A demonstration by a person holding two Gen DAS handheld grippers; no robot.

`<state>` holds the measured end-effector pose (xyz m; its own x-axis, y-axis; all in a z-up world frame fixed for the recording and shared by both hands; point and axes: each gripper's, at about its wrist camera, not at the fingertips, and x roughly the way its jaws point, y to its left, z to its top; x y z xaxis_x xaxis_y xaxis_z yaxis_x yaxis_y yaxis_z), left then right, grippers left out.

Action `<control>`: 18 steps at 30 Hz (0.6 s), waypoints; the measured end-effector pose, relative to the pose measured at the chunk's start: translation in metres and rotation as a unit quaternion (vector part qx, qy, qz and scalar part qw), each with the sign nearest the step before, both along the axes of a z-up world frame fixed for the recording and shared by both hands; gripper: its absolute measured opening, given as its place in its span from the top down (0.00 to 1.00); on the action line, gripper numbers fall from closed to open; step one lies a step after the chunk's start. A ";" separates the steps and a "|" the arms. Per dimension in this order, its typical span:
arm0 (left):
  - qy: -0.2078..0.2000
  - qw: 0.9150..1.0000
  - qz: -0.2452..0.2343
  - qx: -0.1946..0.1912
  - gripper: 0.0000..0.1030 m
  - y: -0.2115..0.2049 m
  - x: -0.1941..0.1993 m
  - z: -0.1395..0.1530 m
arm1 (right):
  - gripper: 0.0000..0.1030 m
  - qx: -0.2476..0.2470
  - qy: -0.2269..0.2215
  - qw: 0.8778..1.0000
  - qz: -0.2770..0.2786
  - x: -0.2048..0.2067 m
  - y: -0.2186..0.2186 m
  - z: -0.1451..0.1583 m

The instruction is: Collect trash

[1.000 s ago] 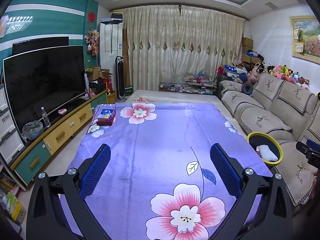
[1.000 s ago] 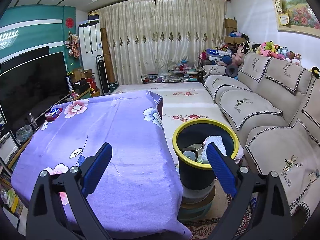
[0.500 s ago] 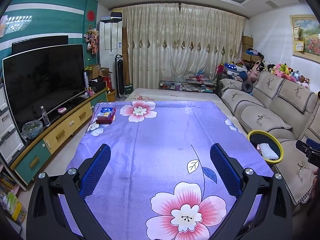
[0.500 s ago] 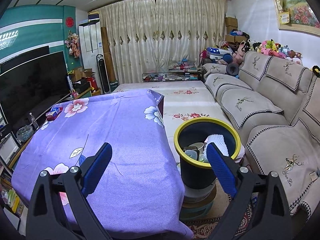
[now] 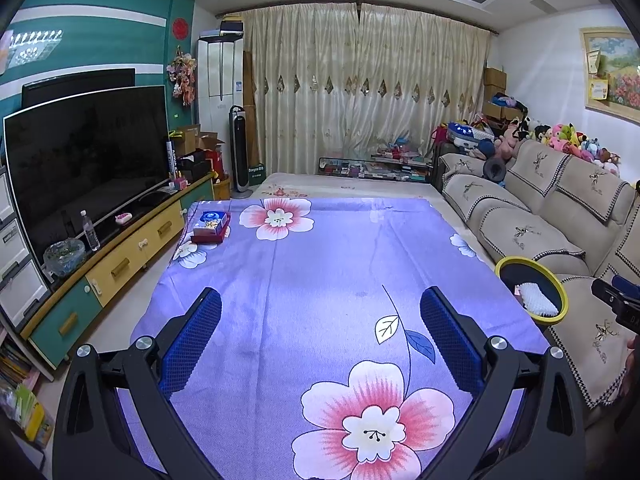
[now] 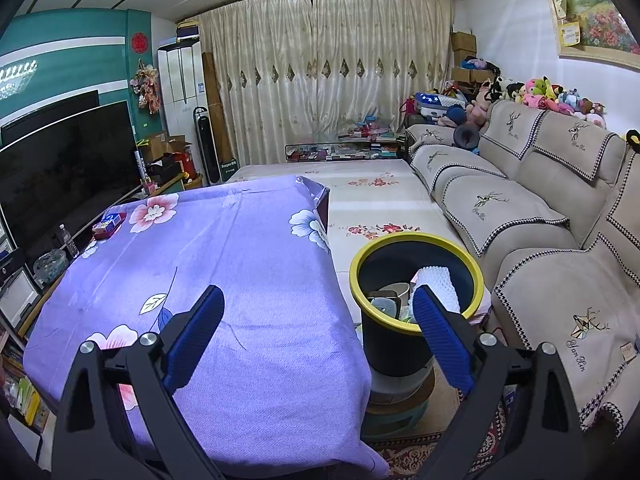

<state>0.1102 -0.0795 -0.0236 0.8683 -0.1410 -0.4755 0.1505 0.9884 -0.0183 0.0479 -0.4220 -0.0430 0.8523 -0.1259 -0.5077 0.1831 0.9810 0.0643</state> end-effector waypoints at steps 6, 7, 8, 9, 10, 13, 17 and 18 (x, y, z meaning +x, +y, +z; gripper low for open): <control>0.003 1.000 -0.001 0.002 0.05 -0.004 0.001 -0.003 | 0.12 0.000 0.000 1.000 0.000 0.000 0.000 0.000; 0.003 1.000 -0.001 0.001 0.05 -0.003 0.002 -0.002 | 0.12 0.000 0.000 1.000 0.000 0.000 0.000 0.001; 0.004 1.000 -0.001 0.000 0.05 -0.002 0.002 -0.002 | 0.12 0.000 0.000 1.000 0.000 0.000 -0.001 0.001; 0.004 1.000 -0.001 0.000 0.05 -0.003 0.002 -0.003 | 0.12 0.000 0.000 1.000 0.000 0.000 0.000 0.001; 0.004 1.000 -0.001 0.001 0.05 -0.002 0.002 -0.002 | 0.12 0.000 0.000 1.000 0.000 0.000 0.000 0.001; 0.004 1.000 -0.001 0.000 0.05 -0.002 0.002 -0.003 | 0.12 0.000 0.000 1.000 0.000 0.000 0.000 0.000; 0.004 1.000 -0.001 0.001 0.05 -0.002 0.002 -0.002 | 0.12 -0.001 0.001 1.000 0.001 0.002 0.001 -0.001; 0.005 1.000 -0.001 0.001 0.05 -0.003 0.002 -0.002 | 0.12 -0.001 0.002 1.000 0.001 0.001 0.002 -0.002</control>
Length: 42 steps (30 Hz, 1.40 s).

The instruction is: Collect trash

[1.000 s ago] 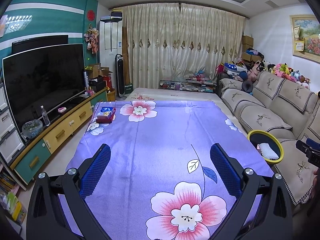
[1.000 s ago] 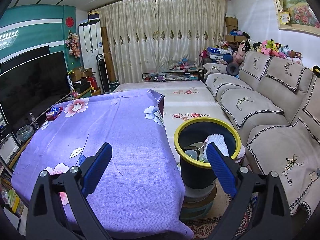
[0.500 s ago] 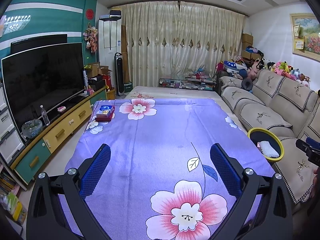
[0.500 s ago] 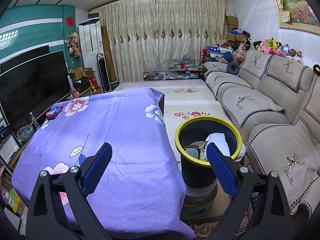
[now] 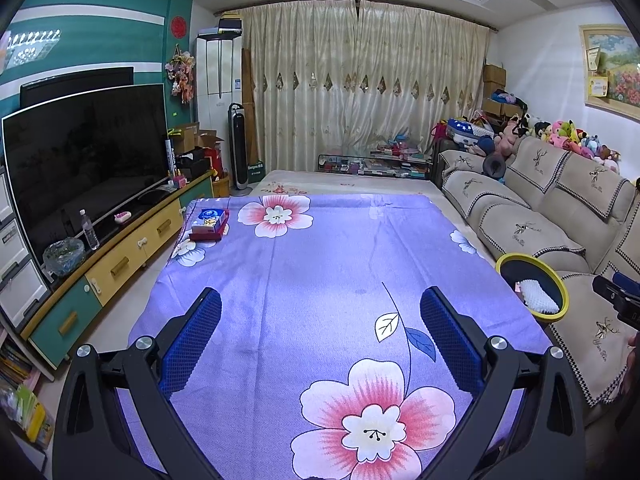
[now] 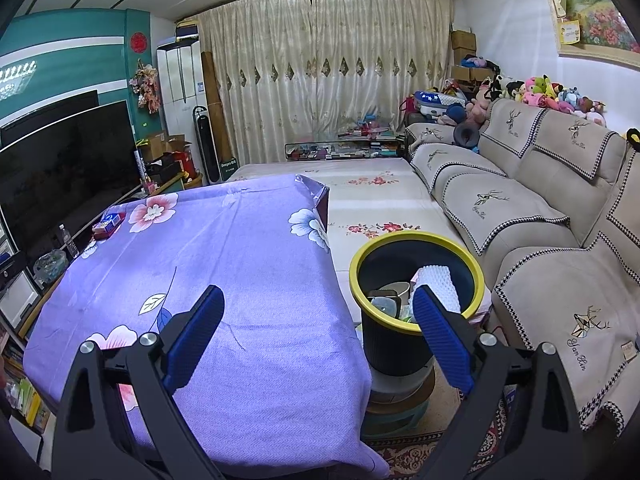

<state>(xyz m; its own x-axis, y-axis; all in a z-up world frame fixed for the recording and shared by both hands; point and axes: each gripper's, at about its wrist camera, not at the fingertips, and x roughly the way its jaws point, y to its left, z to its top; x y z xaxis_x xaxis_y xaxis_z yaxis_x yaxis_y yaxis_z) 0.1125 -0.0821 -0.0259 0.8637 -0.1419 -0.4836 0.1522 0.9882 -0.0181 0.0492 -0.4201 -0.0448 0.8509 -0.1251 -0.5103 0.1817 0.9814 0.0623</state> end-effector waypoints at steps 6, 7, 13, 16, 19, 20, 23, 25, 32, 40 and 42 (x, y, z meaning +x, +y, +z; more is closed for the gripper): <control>0.006 1.000 -0.004 -0.004 0.05 0.001 0.002 -0.003 | 0.12 0.000 0.000 1.000 0.000 0.001 0.000 0.000; 0.006 1.000 -0.005 -0.004 0.05 0.001 0.002 -0.004 | 0.12 0.000 0.000 1.000 0.000 0.001 0.000 0.001; 0.010 1.000 -0.011 -0.005 0.05 0.000 0.005 -0.006 | 0.12 0.001 0.003 1.000 0.000 0.004 0.002 -0.002; 0.016 1.000 -0.015 -0.010 0.05 -0.001 0.008 -0.007 | 0.12 0.002 0.004 1.000 0.001 0.005 0.004 -0.003; 0.021 1.000 -0.017 -0.011 0.05 -0.001 0.012 -0.009 | 0.12 0.002 0.008 1.000 0.002 0.007 0.006 -0.006; 0.023 1.000 -0.017 -0.011 0.05 -0.002 0.013 -0.010 | 0.12 0.002 0.009 1.000 0.002 0.008 0.005 -0.005; 0.027 0.999 -0.016 -0.012 0.05 -0.003 0.016 -0.012 | 0.12 0.003 0.012 1.000 0.003 0.011 0.007 -0.007; 0.031 0.999 -0.017 -0.013 0.05 -0.003 0.019 -0.014 | 0.12 0.003 0.015 1.000 0.005 0.014 0.008 -0.008; 0.048 0.998 -0.016 -0.028 0.05 0.000 0.033 -0.019 | 0.12 0.005 0.023 1.000 0.010 0.025 0.009 -0.010; 0.094 0.995 0.017 -0.010 0.05 0.021 0.108 -0.046 | 0.07 0.009 0.025 0.998 0.049 0.090 0.026 -0.004; 0.102 0.994 0.038 0.009 0.05 0.026 0.138 -0.060 | 0.07 0.023 0.034 0.997 0.069 0.123 0.034 -0.009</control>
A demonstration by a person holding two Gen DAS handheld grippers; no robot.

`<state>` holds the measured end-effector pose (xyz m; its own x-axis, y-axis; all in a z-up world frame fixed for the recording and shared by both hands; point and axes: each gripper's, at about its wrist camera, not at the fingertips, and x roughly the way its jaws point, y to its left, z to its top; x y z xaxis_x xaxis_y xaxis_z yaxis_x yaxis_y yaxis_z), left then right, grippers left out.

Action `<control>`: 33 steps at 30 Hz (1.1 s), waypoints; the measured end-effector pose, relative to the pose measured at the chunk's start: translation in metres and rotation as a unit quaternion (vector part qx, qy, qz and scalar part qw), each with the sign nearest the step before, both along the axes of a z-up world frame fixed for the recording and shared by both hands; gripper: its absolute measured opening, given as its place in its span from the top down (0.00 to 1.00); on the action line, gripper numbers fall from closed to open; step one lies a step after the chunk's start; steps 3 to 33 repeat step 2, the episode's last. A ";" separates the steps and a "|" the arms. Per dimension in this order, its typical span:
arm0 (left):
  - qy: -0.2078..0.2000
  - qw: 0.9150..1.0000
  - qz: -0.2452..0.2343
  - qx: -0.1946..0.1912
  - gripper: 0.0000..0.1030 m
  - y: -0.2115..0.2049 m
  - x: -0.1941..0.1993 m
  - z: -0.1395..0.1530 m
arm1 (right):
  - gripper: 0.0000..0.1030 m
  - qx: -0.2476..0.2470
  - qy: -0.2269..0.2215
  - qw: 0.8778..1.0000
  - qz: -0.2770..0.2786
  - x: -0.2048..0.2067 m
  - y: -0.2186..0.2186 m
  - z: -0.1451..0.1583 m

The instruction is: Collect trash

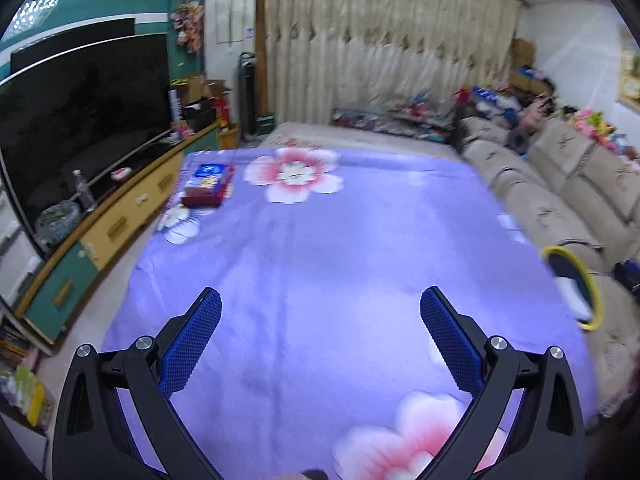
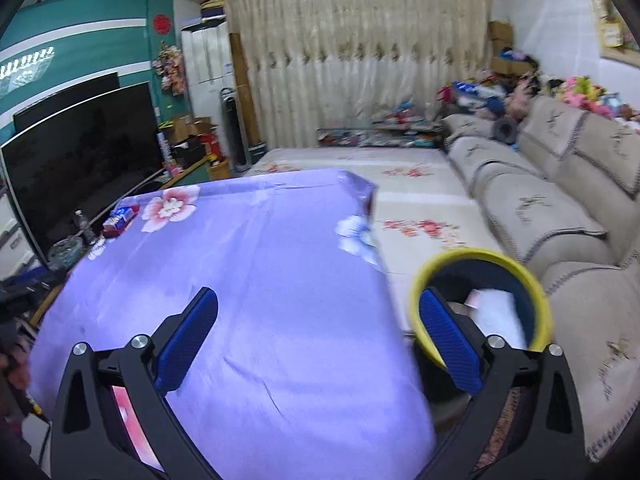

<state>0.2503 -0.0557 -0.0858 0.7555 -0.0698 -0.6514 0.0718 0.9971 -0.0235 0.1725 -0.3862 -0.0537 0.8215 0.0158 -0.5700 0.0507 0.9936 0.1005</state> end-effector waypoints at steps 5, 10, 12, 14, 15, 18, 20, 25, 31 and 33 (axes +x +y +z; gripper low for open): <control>0.018 1.000 0.016 0.015 0.05 0.006 0.030 -0.016 | 0.07 0.009 0.020 1.000 0.017 0.037 0.009 -0.011; 0.018 1.000 0.016 0.015 0.05 0.006 0.030 -0.016 | 0.07 0.009 0.020 1.000 0.017 0.037 0.009 -0.011; 0.018 1.000 0.016 0.015 0.05 0.006 0.030 -0.016 | 0.07 0.009 0.020 1.000 0.017 0.037 0.009 -0.011; 0.018 1.000 0.016 0.015 0.05 0.006 0.030 -0.016 | 0.07 0.009 0.020 1.000 0.017 0.037 0.009 -0.011; 0.018 1.000 0.016 0.015 0.05 0.006 0.030 -0.016 | 0.07 0.009 0.020 1.000 0.017 0.037 0.009 -0.011; 0.018 1.000 0.016 0.015 0.05 0.006 0.030 -0.016 | 0.07 0.009 0.020 1.000 0.017 0.037 0.009 -0.011; 0.018 1.000 0.016 0.015 0.05 0.006 0.030 -0.016 | 0.07 0.009 0.020 1.000 0.017 0.037 0.009 -0.011; 0.018 1.000 0.016 0.015 0.05 0.006 0.030 -0.016 | 0.07 0.009 0.020 1.000 0.017 0.037 0.009 -0.011; 0.018 1.000 0.016 0.015 0.05 0.006 0.030 -0.016 | 0.07 0.009 0.020 1.000 0.017 0.037 0.009 -0.011; 0.018 1.000 0.016 0.015 0.05 0.006 0.030 -0.016 | 0.07 0.009 0.020 1.000 0.017 0.037 0.009 -0.011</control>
